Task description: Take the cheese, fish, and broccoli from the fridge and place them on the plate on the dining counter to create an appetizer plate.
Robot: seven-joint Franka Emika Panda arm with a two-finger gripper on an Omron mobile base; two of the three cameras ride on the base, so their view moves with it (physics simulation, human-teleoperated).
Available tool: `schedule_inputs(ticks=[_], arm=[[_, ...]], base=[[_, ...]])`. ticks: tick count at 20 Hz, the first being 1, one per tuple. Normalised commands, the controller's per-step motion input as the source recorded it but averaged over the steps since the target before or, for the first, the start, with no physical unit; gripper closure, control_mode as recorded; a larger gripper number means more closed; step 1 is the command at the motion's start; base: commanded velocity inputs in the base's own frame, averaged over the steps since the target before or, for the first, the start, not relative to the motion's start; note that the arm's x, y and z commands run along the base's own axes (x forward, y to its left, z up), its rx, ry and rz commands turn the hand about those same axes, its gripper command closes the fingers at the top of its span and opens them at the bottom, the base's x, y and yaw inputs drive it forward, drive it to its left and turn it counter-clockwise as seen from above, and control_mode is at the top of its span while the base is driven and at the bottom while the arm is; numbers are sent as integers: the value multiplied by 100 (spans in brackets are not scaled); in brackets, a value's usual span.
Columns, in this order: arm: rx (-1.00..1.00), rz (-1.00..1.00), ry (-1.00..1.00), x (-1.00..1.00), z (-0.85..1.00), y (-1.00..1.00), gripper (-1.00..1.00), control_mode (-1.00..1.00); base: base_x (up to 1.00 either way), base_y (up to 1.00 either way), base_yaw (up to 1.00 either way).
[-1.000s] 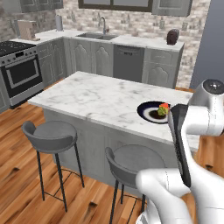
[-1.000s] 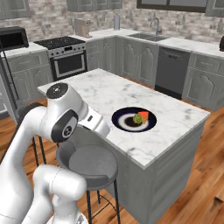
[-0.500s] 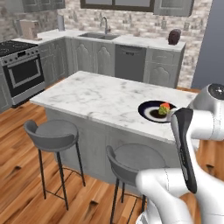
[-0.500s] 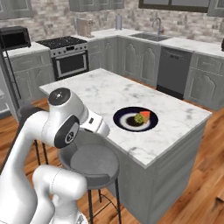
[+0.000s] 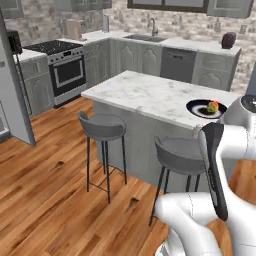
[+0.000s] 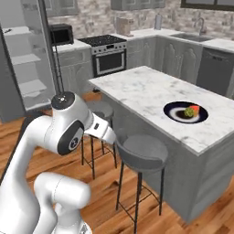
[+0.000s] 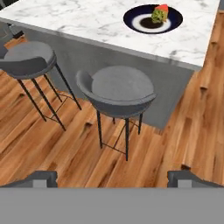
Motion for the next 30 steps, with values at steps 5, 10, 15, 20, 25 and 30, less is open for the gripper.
schedule_inputs(ticks=[5, 10, 15, 20, 25, 30], arm=[[0, 0, 0, 0, 0, 0, -100, 100], [0, 0, 0, 0, 0, 0, -100, 100], [0, 0, 0, 0, 0, 0, -100, 100], [0, 0, 0, 0, 0, 0, -100, 100], [0, 0, 0, 0, 0, 0, -100, 100], [0, 0, 0, 0, 0, 0, -100, 100]], base=[[-37, 100, 66], [8, 76, 74], [86, 15, 48], [100, -55, 21], [100, -78, 15], [100, -51, 16]])
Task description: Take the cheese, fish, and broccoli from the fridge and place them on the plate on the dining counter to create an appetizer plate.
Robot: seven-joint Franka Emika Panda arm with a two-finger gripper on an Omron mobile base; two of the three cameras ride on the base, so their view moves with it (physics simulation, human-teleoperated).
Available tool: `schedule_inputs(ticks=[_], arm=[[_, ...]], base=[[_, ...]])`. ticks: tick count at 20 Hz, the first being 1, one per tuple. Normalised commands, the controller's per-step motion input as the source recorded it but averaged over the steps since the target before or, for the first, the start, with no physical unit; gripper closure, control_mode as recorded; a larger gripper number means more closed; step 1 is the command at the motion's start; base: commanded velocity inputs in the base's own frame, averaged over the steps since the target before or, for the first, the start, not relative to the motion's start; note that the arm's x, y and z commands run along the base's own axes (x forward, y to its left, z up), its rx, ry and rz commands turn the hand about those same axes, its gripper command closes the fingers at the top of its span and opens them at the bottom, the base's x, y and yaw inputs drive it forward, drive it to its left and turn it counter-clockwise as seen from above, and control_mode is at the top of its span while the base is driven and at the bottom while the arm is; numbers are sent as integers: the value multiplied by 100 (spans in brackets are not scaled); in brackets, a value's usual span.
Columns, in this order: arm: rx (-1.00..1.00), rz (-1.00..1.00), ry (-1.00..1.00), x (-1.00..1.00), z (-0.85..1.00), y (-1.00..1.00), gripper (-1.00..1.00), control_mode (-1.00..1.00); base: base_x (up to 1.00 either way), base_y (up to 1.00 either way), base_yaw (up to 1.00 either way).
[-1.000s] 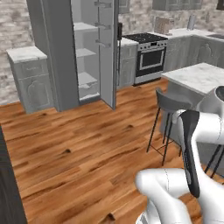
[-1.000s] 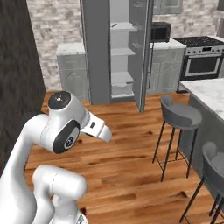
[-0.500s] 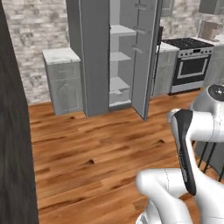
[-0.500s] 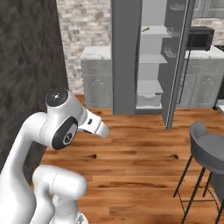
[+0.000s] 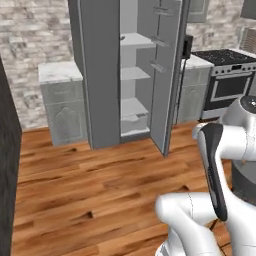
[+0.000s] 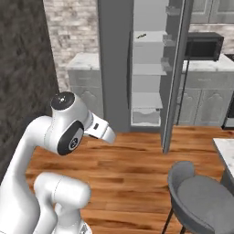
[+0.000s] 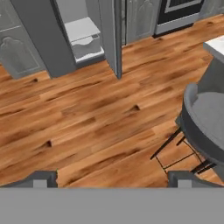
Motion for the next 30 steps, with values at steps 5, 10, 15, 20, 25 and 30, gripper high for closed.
schedule_inputs(ticks=[5, 10, 15, 20, 25, 30], arm=[[0, 0, 0, 0, 0, 0, -100, 100], [0, 0, 0, 0, 0, 0, -100, 100], [0, 0, 0, 0, 0, 0, -100, 100], [0, 0, 0, 0, 0, 0, -100, 100], [0, 0, 0, 0, 0, 0, -100, 100], [0, 0, 0, 0, 0, 0, -100, 100]], base=[[100, -2, 15], [99, -1, 13], [87, -27, 7], [88, -25, 7], [77, -33, 6], [56, -59, 4]])
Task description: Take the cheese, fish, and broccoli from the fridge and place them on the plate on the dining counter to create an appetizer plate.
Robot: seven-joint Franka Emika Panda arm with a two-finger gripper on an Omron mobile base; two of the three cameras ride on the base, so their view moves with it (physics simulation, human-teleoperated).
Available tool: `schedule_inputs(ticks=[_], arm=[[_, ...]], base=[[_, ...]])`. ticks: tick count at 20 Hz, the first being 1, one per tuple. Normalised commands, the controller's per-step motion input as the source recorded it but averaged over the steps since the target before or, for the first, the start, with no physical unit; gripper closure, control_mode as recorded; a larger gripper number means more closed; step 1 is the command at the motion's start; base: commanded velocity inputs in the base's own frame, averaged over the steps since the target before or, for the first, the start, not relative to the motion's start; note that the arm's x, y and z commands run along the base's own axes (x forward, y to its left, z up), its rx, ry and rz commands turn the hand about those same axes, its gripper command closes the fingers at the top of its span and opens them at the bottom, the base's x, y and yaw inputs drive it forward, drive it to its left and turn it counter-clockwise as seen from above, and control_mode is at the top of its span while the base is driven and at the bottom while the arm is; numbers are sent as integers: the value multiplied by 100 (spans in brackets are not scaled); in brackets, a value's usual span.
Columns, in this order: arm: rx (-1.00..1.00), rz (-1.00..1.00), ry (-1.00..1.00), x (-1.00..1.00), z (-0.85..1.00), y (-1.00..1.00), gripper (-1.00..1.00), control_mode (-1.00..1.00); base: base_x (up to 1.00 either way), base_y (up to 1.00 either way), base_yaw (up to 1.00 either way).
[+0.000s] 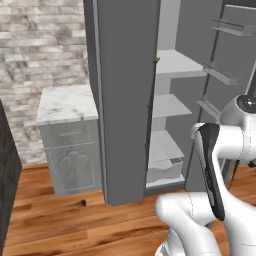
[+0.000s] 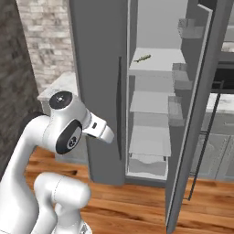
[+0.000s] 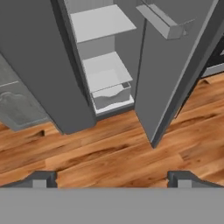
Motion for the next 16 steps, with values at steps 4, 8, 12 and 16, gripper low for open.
schedule_inputs(ticks=[4, 8, 12, 16], arm=[[0, 0, 0, 0, 0, 0, -100, 100], [0, 0, 0, 0, 0, 0, -100, 100], [0, 0, 0, 0, 0, 0, -100, 100], [0, 0, 0, 0, 0, 0, -100, 100]], base=[[43, -57, 5], [56, -7, 5], [66, 0, 6], [43, -28, 2]])
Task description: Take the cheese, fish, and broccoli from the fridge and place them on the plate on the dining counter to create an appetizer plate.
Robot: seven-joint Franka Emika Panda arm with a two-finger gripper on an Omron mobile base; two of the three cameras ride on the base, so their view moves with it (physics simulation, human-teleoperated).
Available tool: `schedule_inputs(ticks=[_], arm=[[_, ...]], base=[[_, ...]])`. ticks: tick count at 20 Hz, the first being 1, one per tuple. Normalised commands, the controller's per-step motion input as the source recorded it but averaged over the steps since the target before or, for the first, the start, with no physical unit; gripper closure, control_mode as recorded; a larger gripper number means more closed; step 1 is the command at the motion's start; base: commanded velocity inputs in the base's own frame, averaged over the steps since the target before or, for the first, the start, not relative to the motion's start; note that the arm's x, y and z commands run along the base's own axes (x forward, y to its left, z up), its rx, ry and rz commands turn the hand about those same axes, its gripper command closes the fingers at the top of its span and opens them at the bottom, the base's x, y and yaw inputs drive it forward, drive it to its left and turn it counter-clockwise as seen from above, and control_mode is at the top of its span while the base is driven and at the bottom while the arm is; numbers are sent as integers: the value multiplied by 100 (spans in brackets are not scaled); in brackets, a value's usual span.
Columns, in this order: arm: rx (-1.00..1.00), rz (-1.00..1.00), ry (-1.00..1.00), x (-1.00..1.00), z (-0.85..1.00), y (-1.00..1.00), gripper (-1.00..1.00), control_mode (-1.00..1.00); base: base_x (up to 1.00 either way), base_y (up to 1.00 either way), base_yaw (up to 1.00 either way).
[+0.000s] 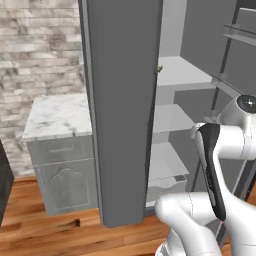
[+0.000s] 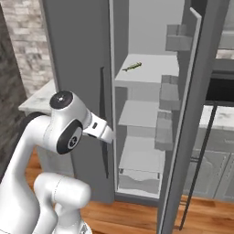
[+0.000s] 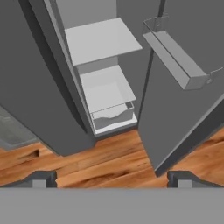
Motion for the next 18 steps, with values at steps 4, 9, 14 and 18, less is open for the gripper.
schedule_inputs(ticks=[4, 9, 14, 18], arm=[[0, 0, 0, 0, 0, 0, -100, 100], [0, 0, 0, 0, 0, 0, -100, 100], [0, 0, 0, 0, 0, 0, -100, 100], [0, 0, 0, 0, 0, 0, -100, 100]], base=[[35, -48, 2], [45, -31, 1], [71, 0, 1], [57, -18, 1]])
